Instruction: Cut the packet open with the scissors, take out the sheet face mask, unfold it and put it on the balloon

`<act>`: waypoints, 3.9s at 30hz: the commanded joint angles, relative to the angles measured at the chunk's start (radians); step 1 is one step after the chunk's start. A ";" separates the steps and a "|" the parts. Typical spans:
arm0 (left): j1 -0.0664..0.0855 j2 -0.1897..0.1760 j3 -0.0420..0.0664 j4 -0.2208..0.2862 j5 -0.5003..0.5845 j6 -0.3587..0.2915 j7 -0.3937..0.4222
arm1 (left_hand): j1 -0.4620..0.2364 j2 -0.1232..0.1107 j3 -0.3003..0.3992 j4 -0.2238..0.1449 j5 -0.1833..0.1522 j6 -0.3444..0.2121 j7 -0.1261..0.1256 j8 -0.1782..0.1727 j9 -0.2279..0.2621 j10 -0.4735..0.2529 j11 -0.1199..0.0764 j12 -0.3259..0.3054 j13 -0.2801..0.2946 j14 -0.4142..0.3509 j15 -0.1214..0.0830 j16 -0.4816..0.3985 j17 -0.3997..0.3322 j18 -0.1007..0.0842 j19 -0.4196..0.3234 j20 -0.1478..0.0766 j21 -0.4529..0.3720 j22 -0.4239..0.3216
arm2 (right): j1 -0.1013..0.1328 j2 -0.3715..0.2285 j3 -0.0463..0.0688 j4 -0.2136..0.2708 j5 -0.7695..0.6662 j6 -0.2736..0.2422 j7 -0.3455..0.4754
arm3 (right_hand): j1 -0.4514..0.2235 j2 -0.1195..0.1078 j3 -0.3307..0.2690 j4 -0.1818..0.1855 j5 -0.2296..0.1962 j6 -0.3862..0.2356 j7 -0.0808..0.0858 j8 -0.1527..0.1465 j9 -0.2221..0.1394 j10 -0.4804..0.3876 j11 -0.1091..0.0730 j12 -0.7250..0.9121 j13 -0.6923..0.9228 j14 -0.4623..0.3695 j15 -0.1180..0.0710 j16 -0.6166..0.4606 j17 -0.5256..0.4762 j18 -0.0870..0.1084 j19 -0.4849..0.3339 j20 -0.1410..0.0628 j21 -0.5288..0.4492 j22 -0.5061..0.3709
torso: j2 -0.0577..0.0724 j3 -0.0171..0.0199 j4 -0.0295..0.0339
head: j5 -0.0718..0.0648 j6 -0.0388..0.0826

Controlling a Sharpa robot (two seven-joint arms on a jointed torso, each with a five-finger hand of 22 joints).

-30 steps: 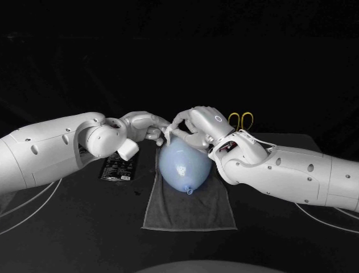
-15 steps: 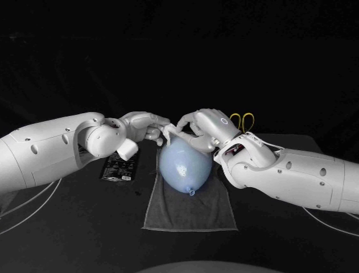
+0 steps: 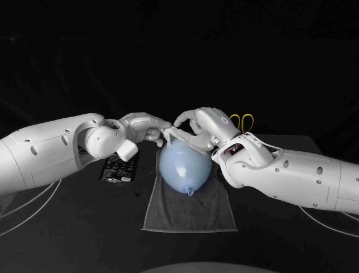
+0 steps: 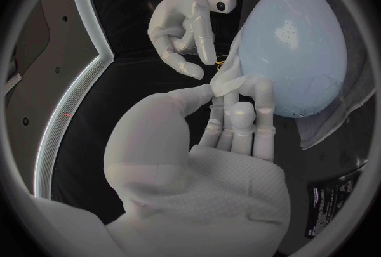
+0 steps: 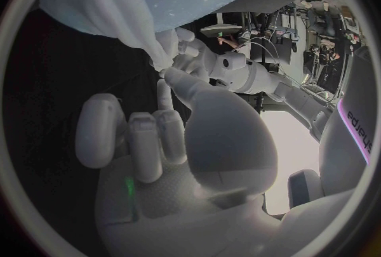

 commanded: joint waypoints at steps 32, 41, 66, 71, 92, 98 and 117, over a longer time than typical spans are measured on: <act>0.002 0.005 0.001 0.010 0.022 0.030 -0.002 | 0.003 0.066 -0.003 0.069 0.003 0.034 0.009 -0.025 0.012 0.020 0.004 0.003 -0.010 0.087 0.004 0.015 0.108 0.014 0.016 -0.004 0.009 0.002 | -0.004 0.062 0.001 -0.061 -0.047 0.009 -0.062 | -0.021 -0.023 -0.035 0.013 0.000 0.000 0.004 -0.020 -0.014 0.026 0.012 -0.013 0.171 0.106 0.015 0.007 0.263 0.002 -0.003 0.016 -0.020 0.168 | 0.000 0.0001 0.0005 | -0.004 0.005; 0.002 0.007 0.001 0.016 0.073 0.017 -0.010 | -0.002 0.070 -0.004 0.089 0.003 0.033 0.012 -0.021 0.028 0.029 0.006 -0.001 -0.016 0.133 0.005 0.015 0.166 0.014 0.027 -0.007 0.013 0.002 | -0.016 0.069 0.001 -0.068 -0.067 0.029 -0.078 | -0.003 -0.024 -0.045 0.010 0.000 0.039 -0.010 -0.004 -0.011 0.028 0.001 -0.009 0.174 0.106 0.007 0.007 0.263 0.002 -0.001 0.014 -0.013 0.170 | 0.000 -0.0003 -0.0003 | -0.002 0.006; 0.002 -0.001 0.001 0.016 0.072 0.012 -0.026 | -0.051 -0.056 -0.092 0.121 0.004 0.008 0.013 -0.049 0.047 0.019 0.015 -0.006 -0.024 0.104 0.013 0.007 0.114 0.012 0.033 -0.007 -0.003 -0.010 | -0.025 0.048 0.001 -0.046 -0.055 -0.003 -0.071 | 0.017 0.004 -0.039 0.015 -0.001 0.052 -0.018 0.003 -0.014 0.033 -0.009 -0.006 0.178 0.106 -0.004 0.007 0.263 0.001 0.001 0.004 -0.010 0.171 | 0.001 -0.0003 0.0003 | -0.003 0.006; 0.002 -0.003 0.001 0.014 0.042 0.017 -0.026 | -0.012 -0.121 -0.193 0.098 0.003 0.030 0.012 -0.091 0.020 -0.001 0.012 0.001 -0.024 0.076 0.012 0.001 0.083 0.013 0.032 -0.002 -0.029 -0.027 | -0.025 0.040 0.001 -0.039 -0.040 0.001 -0.064 | 0.013 0.000 -0.043 0.017 -0.001 0.049 -0.017 0.001 -0.016 0.031 -0.008 -0.008 0.176 0.106 -0.003 0.007 0.263 0.001 0.001 0.004 -0.011 0.171 | 0.000 -0.0002 -0.0001 | -0.002 0.004; 0.002 -0.005 0.001 0.008 -0.019 0.021 -0.004 | 0.197 -0.014 -0.170 0.043 0.004 0.106 0.017 -0.190 -0.066 0.027 0.005 -0.030 -0.062 0.084 0.003 -0.005 0.090 0.015 0.053 -0.013 -0.029 -0.032 | -0.025 0.032 0.002 -0.034 -0.030 0.009 -0.063 | 0.012 0.003 -0.043 0.020 0.000 0.050 -0.017 0.001 -0.016 0.030 -0.007 -0.009 0.175 0.106 -0.002 0.007 0.263 0.001 0.001 0.005 -0.012 0.171 | 0.001 -0.0001 -0.0001 | -0.002 0.001; 0.002 -0.004 0.001 0.006 -0.017 0.014 0.006 | 0.187 0.009 -0.165 0.062 0.004 0.092 0.018 -0.195 -0.062 0.041 0.008 -0.045 -0.074 0.085 0.005 -0.008 0.084 0.013 0.053 -0.015 -0.021 -0.028 | -0.025 0.030 0.002 -0.033 -0.030 0.018 -0.063 | 0.013 0.006 -0.041 0.021 0.000 0.053 -0.019 0.003 -0.015 0.031 -0.008 -0.008 0.176 0.106 -0.002 0.007 0.263 0.001 0.001 0.005 -0.010 0.171 | 0.000 -0.0005 -0.0002 | -0.003 0.001; 0.002 -0.003 0.001 0.004 0.008 0.065 -0.007 | 0.116 0.054 -0.178 0.166 0.004 0.115 -0.008 -0.202 -0.075 0.066 -0.006 -0.047 -0.085 0.091 -0.004 -0.013 0.088 0.014 0.046 -0.011 -0.036 -0.037 | -0.024 -0.012 0.004 0.015 0.011 -0.054 0.011 | 0.013 0.005 -0.044 0.025 0.000 0.040 -0.014 -0.004 -0.020 0.027 -0.005 -0.014 0.172 0.106 -0.001 0.007 0.263 0.002 0.000 0.005 -0.014 0.170 | 0.000 -0.0002 -0.0003 | 0.000 0.002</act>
